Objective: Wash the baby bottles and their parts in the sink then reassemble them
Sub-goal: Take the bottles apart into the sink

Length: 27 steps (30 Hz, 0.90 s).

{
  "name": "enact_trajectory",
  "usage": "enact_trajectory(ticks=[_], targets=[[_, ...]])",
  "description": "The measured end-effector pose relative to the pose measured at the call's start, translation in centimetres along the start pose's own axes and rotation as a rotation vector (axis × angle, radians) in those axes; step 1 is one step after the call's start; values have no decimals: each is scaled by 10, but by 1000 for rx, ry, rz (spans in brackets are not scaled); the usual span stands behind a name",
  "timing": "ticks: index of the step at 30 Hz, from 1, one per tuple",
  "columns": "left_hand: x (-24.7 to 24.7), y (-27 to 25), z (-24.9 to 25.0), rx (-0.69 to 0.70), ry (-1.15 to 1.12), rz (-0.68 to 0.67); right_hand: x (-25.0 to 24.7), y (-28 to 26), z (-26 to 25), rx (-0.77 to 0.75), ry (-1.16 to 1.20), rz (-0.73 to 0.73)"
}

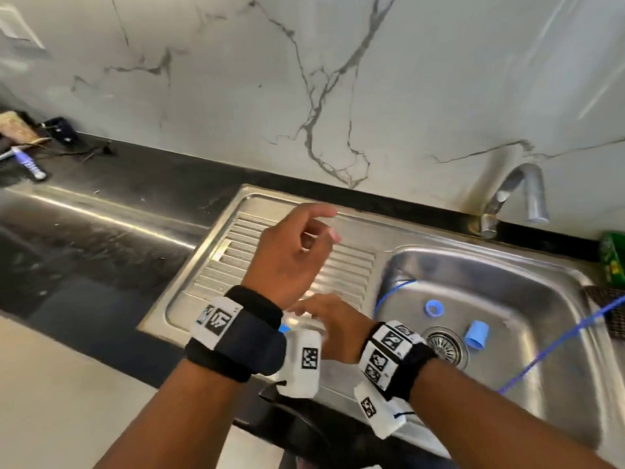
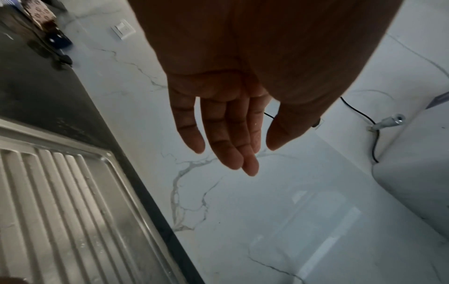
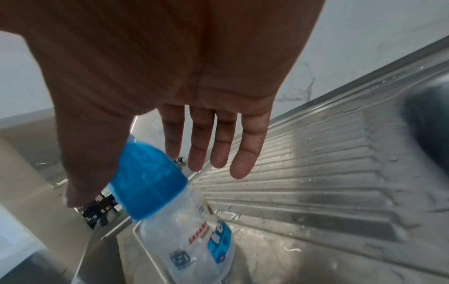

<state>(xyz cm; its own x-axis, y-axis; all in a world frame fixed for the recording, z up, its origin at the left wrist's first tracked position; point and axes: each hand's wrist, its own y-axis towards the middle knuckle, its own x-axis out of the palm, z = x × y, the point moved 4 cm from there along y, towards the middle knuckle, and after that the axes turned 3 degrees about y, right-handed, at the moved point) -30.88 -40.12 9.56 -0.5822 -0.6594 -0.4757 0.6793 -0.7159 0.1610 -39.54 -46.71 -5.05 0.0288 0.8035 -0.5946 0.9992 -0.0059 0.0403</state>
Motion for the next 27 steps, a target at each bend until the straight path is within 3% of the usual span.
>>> enact_trajectory(ticks=[4, 7, 14, 17, 21, 24, 27], targets=[[-28, -10, -26, -43, -23, 21, 32, 24, -3, 89, -67, -114], [-29, -14, -35, -65, -41, 7, 38, 25, -4, 121, -5, -62], [25, -2, -23, -7, -16, -157, -45, -41, 28, 435, 288, 398], [70, 1, -16, 71, 91, -363, -85, -81, 37, 508, 479, 620], [137, -3, -5, 226, 439, -600, -122, -130, 33, 568, 812, 833], [175, -9, 12, 287, 570, -620, -137, -163, 35, 622, 794, 907], [199, -14, 33, 328, 614, -603, -153, -191, 35, 637, 576, 901]])
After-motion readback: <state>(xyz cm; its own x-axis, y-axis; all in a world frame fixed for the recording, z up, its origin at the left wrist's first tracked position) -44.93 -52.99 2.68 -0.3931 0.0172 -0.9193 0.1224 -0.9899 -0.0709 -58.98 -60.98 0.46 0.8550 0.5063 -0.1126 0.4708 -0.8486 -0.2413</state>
